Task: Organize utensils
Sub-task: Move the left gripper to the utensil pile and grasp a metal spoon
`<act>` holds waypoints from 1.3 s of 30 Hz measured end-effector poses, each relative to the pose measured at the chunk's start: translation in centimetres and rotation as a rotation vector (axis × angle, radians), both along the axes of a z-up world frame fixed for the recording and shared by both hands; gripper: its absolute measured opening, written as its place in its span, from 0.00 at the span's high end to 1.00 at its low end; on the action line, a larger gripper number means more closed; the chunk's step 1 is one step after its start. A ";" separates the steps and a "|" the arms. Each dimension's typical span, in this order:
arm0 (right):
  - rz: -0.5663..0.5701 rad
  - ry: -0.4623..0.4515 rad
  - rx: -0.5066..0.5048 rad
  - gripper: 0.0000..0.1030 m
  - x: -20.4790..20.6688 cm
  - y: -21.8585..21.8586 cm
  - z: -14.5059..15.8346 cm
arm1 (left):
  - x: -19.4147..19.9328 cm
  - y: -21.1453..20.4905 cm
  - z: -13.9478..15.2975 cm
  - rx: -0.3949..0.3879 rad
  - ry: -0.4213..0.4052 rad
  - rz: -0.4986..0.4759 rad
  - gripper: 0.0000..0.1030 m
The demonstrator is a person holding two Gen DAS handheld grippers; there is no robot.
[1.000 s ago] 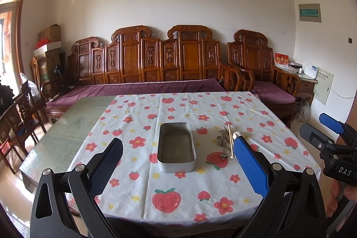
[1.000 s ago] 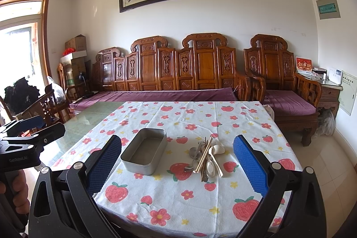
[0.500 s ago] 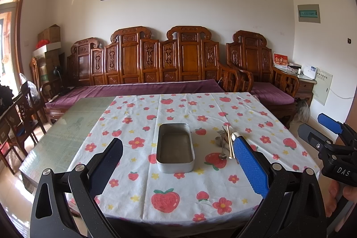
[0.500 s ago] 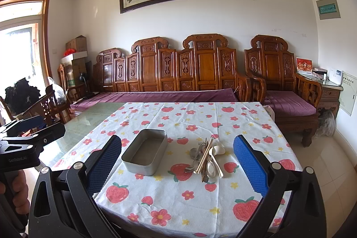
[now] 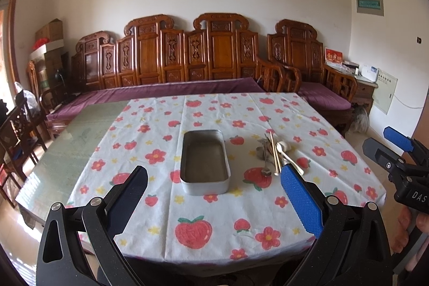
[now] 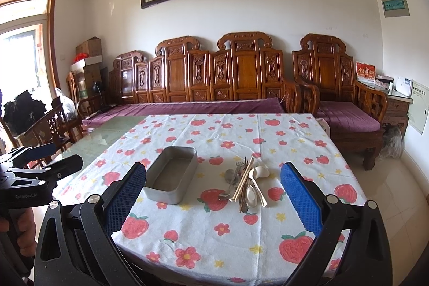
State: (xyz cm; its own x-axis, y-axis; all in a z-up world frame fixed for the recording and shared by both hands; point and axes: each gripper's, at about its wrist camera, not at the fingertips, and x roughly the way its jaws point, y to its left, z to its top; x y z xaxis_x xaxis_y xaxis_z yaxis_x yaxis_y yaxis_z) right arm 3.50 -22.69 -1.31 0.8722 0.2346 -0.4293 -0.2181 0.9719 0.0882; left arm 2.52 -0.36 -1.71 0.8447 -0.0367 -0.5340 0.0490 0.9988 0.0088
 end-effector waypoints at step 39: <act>-0.072 0.367 0.009 0.46 21.8 -7.4 -20.2 | 18.4 -6.8 -13.9 -0.003 0.298 -0.233 0.18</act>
